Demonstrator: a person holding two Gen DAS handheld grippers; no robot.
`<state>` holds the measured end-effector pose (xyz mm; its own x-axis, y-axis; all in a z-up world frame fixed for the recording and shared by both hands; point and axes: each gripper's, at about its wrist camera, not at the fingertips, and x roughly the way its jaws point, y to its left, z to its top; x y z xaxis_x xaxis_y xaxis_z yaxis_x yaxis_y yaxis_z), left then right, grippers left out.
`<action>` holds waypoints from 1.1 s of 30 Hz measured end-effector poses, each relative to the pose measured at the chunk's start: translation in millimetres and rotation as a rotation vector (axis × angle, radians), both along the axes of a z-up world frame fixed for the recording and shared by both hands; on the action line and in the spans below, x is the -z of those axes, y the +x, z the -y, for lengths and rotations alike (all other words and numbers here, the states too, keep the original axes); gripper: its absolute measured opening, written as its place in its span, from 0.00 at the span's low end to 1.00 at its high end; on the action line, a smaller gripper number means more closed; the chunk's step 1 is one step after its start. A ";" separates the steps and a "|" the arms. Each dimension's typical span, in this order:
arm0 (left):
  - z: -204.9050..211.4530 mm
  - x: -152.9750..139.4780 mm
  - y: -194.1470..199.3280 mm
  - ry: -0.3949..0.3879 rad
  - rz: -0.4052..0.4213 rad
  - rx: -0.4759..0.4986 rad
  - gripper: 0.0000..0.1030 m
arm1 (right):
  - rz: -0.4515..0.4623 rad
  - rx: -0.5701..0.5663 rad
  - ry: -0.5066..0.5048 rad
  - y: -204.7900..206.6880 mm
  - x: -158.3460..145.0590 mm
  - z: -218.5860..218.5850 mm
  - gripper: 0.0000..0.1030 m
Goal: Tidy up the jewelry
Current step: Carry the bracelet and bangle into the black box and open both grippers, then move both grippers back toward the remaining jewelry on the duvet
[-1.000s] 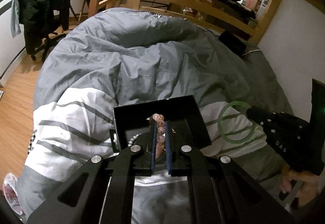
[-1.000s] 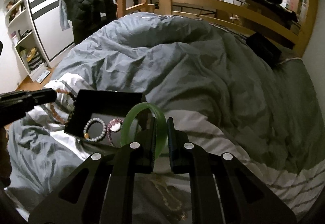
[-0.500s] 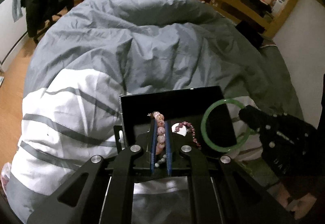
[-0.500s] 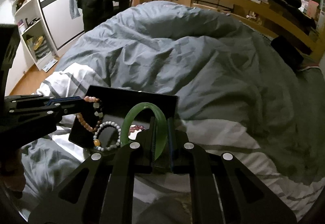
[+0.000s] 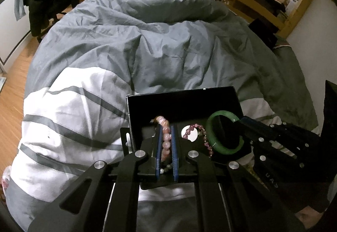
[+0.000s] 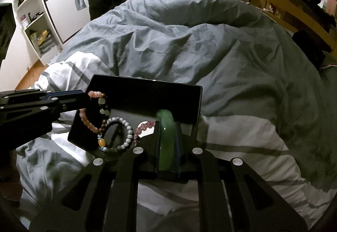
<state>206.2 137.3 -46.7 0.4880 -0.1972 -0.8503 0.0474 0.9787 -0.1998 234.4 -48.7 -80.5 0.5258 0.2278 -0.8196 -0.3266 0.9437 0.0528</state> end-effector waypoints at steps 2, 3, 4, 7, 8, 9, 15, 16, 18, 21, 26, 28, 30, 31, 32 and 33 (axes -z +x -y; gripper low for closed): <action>-0.9 -0.7 -0.5 0.000 0.003 -0.002 0.19 | 0.012 0.002 0.018 -1.1 -4.7 2.2 0.13; -1.4 -1.8 -1.1 -0.001 0.008 -0.006 0.38 | 0.014 0.000 0.027 -1.5 -7.1 2.8 0.13; -1.5 -3.3 -1.8 0.000 0.014 -0.010 0.48 | 0.013 0.000 0.037 -1.4 -9.5 3.7 0.13; -0.6 -10.7 -5.1 0.009 0.054 -0.010 0.59 | 0.025 0.009 0.043 -3.0 -16.8 6.7 0.13; 0.4 -12.3 -5.9 0.004 0.059 -0.003 0.59 | 0.028 0.013 0.046 -3.8 -19.5 8.6 0.13; 1.5 -13.4 -6.8 0.003 0.063 0.003 0.60 | 0.030 0.020 0.048 -5.1 -22.2 11.6 0.13; 14.9 -16.3 -16.4 0.027 0.077 0.039 0.76 | 0.047 0.056 0.033 -22.8 -32.3 36.3 0.49; 19.2 -17.4 -19.7 0.035 0.085 0.049 0.77 | 0.049 0.061 0.026 -26.2 -33.4 40.4 0.50; 25.9 -18.8 -26.0 0.040 0.096 0.065 0.82 | 0.052 0.080 0.016 -33.5 -35.5 51.3 0.54; 36.2 -20.1 -36.3 0.063 0.121 0.086 0.82 | 0.052 0.113 0.001 -43.9 -37.2 70.5 0.54; 47.4 -14.5 -50.2 0.051 0.108 0.100 0.83 | 0.061 0.149 -0.010 -62.6 -41.1 96.0 0.69; 53.1 -11.2 -57.8 0.040 0.099 0.108 0.83 | 0.063 0.162 -0.016 -71.0 -41.6 105.2 0.69; 63.7 -7.7 -67.1 0.026 0.088 0.127 0.84 | 0.063 0.175 -0.011 -79.8 -41.5 114.9 0.69; 70.9 -5.2 -71.9 0.018 0.083 0.141 0.84 | 0.063 0.179 -0.009 -82.9 -41.3 118.3 0.69; 78.5 -3.0 -76.3 0.014 0.078 0.157 0.84 | 0.062 0.184 -0.006 -86.5 -40.9 121.9 0.69; 85.4 -0.9 -80.2 0.014 0.075 0.173 0.84 | 0.061 0.190 -0.001 -90.4 -40.2 126.4 0.69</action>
<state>126.0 51.8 -45.7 0.5101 -0.2721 -0.8159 0.2296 0.9573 -0.1758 144.0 -175.1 -40.3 0.6077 0.1193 -0.7851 -0.1457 0.9886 0.0375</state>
